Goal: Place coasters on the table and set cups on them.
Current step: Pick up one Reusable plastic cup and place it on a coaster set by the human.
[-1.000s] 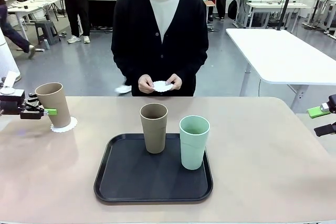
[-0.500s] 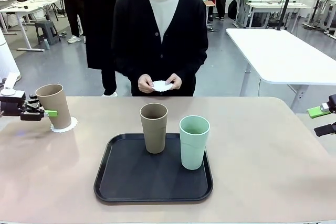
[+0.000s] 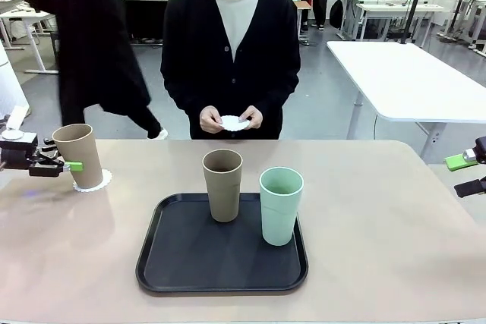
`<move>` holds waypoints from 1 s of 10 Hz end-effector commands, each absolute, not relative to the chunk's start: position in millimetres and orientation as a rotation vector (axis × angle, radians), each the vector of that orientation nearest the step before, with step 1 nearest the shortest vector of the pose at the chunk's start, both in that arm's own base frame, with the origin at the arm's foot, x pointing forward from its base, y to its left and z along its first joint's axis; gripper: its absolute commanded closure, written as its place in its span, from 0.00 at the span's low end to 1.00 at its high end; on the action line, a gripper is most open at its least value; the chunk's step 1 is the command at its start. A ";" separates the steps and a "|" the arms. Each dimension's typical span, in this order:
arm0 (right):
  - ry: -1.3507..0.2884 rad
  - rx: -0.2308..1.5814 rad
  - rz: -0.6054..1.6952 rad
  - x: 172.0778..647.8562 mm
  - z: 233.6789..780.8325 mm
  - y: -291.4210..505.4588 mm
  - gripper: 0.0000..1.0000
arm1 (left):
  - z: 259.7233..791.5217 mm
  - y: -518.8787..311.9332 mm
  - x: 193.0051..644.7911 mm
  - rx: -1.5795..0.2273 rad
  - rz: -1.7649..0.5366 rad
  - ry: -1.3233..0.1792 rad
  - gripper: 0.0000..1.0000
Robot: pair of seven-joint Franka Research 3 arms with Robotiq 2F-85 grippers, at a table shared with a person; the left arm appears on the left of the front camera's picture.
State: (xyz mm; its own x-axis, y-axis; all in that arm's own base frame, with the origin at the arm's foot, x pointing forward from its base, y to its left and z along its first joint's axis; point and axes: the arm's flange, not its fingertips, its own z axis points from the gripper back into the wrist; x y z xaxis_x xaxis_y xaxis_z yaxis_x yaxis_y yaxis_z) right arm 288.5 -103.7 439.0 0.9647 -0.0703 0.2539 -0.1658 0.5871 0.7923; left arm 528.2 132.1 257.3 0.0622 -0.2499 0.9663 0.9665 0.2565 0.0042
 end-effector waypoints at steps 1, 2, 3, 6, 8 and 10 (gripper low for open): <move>-0.275 0.955 0.057 289.0 438.8 -103.8 0.00 | 253.6 128.7 520.7 -0.863 -1.145 -1.097 0.14; -0.275 0.955 0.057 289.0 438.8 -103.8 0.00 | 252.2 127.6 520.8 -0.863 -1.148 -1.094 0.14; -0.275 0.955 0.057 289.0 438.8 -103.8 0.00 | 250.9 127.8 521.6 -0.865 -1.148 -1.086 0.14; -0.275 0.955 0.057 289.0 438.8 -103.8 0.00 | 249.6 128.3 523.1 -0.859 -1.152 -1.073 0.00; -0.275 0.955 0.057 289.0 438.8 -103.8 0.00 | 250.4 128.1 523.5 -0.863 -1.150 -1.069 0.00; -0.275 0.955 0.057 289.0 438.8 -103.8 0.00 | 250.1 128.0 523.9 -0.862 -1.152 -1.069 0.00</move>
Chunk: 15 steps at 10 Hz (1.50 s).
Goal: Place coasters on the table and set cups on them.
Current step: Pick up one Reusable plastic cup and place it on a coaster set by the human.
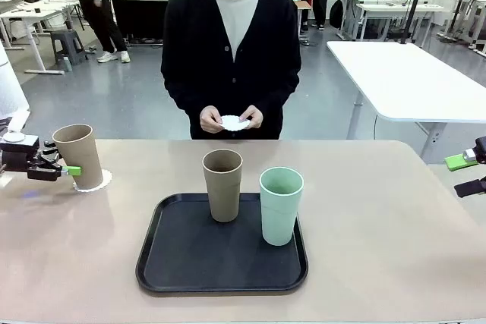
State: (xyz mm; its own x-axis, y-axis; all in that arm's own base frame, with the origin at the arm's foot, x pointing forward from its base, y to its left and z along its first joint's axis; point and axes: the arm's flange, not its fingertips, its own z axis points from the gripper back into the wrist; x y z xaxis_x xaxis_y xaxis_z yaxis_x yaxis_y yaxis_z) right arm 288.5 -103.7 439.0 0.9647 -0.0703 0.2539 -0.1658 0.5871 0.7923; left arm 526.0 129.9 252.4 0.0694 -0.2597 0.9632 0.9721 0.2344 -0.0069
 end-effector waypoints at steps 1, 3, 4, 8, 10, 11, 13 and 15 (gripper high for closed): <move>-0.275 0.955 0.057 289.0 438.8 -103.8 0.00 | 250.4 128.2 524.7 -0.859 -1.152 -1.069 0.00; -0.275 0.955 0.057 289.0 438.8 -103.8 0.00 | 250.0 129.3 527.6 -0.859 -1.142 -1.054 0.00; -0.275 0.955 0.057 289.0 438.8 -103.8 0.00 | 250.2 129.3 527.5 -0.860 -1.143 -1.046 0.00; -0.275 0.955 0.057 289.0 438.8 -103.8 0.00 | 250.4 133.1 530.4 -0.856 -1.144 -1.016 0.00; -0.275 0.955 0.057 289.0 438.8 -103.8 0.00 | 251.1 134.2 533.1 -0.846 -1.152 -1.004 0.00; -0.275 0.955 0.057 289.0 438.8 -103.8 0.00 | 250.9 135.6 534.3 -0.839 -1.151 -1.001 0.00; -0.275 0.955 0.057 289.0 438.8 -103.8 0.00 | 251.1 141.2 537.0 -0.826 -1.143 -1.003 0.00; -0.275 0.955 0.057 289.0 438.8 -103.8 0.00 | 254.3 150.9 539.7 -0.812 -1.130 -1.006 0.00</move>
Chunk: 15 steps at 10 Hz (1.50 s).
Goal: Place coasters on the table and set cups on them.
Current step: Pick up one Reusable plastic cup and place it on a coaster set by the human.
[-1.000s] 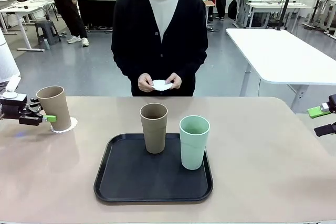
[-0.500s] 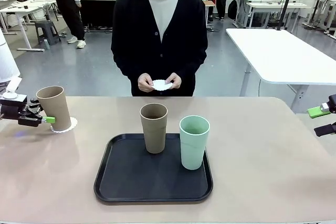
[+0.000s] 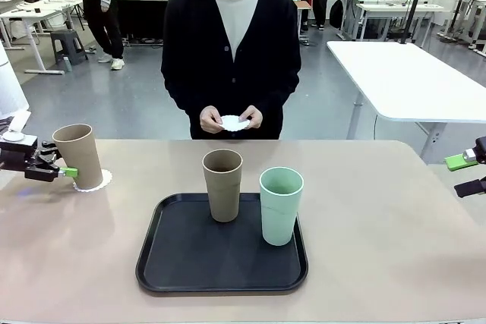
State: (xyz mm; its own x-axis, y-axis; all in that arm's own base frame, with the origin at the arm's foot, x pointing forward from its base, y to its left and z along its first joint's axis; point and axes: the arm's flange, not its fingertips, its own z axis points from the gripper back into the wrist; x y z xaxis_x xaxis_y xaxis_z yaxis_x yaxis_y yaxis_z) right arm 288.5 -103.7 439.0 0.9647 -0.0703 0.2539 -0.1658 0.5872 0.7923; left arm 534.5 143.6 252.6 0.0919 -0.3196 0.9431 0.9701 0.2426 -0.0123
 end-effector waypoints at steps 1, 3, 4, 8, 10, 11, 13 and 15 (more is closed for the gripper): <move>-0.275 0.955 0.057 289.0 438.8 -103.8 0.00 | 256.7 155.5 539.9 -0.808 -1.128 -1.003 0.00; -0.275 0.955 0.057 289.0 438.8 -103.8 0.00 | 261.3 161.3 538.1 -0.796 -1.128 -0.998 0.00; -0.275 0.955 0.057 289.0 438.8 -103.8 0.00 | 262.9 163.1 537.7 -0.793 -1.126 -0.995 0.00; -0.275 0.955 0.057 289.0 438.8 -103.8 0.00 | 261.3 163.3 533.4 -0.792 -1.141 -0.969 0.00; -0.275 0.955 0.057 289.0 438.8 -103.8 0.00 | 260.6 165.5 531.7 -0.793 -1.148 -0.956 0.00; -0.275 0.955 0.057 289.0 438.8 -103.8 0.00 | 260.2 162.8 530.2 -0.795 -1.147 -0.948 0.00; -0.275 0.955 0.057 289.0 438.8 -103.8 0.00 | 259.5 156.8 528.3 -0.795 -1.126 -0.935 0.00; -0.275 0.955 0.057 289.0 438.8 -103.8 0.00 | 259.5 158.3 526.3 -0.778 -1.137 -0.918 0.00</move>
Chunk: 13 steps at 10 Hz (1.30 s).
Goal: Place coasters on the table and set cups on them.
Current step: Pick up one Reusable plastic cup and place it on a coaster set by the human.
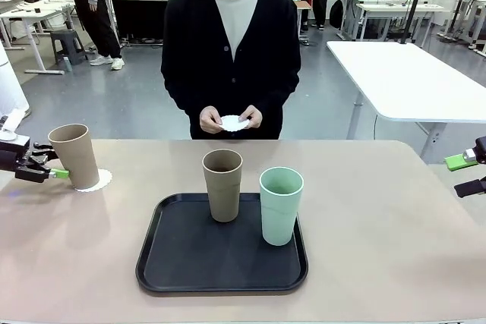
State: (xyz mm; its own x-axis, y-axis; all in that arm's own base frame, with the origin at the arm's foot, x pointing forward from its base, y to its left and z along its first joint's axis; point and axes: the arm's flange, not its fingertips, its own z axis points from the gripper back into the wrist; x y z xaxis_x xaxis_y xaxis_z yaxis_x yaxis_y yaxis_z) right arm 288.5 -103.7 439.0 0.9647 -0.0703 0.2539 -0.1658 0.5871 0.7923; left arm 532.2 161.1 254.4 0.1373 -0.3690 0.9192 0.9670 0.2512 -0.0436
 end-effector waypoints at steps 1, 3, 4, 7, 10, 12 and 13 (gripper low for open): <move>-0.275 0.955 0.057 289.0 438.8 -103.8 0.00 | 261.2 161.3 524.6 -0.763 -1.148 -0.911 0.00; -0.275 0.955 0.057 289.0 438.8 -103.8 0.00 | 268.4 165.8 516.8 -0.715 -1.193 -0.889 0.00; -0.275 0.955 0.057 289.0 438.8 -103.8 0.00 | 273.6 167.4 512.1 -0.681 -1.219 -0.872 0.00; -0.275 0.955 0.057 289.0 438.8 -103.8 0.00 | 302.9 174.1 498.1 -0.514 -1.281 -0.826 0.00; -0.275 0.955 0.057 289.0 438.8 -103.8 0.00 | 370.7 150.6 462.4 -0.299 -1.329 -0.793 0.00; -0.275 0.955 0.057 289.0 438.8 -103.8 0.00 | 415.9 123.3 439.8 -0.119 -1.342 -0.713 0.00; -0.275 0.955 0.057 289.0 438.8 -103.8 0.00 | 438.8 106.4 426.7 -0.029 -1.354 -0.636 0.00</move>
State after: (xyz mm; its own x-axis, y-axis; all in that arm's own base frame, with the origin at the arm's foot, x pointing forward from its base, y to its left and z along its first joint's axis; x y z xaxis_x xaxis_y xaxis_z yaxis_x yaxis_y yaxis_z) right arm 288.6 -103.5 439.0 0.9648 -0.0695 0.2537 -0.1659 0.5875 0.7920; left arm 447.5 132.1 426.1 0.0124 -0.8458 0.5334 0.9047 0.2366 0.3542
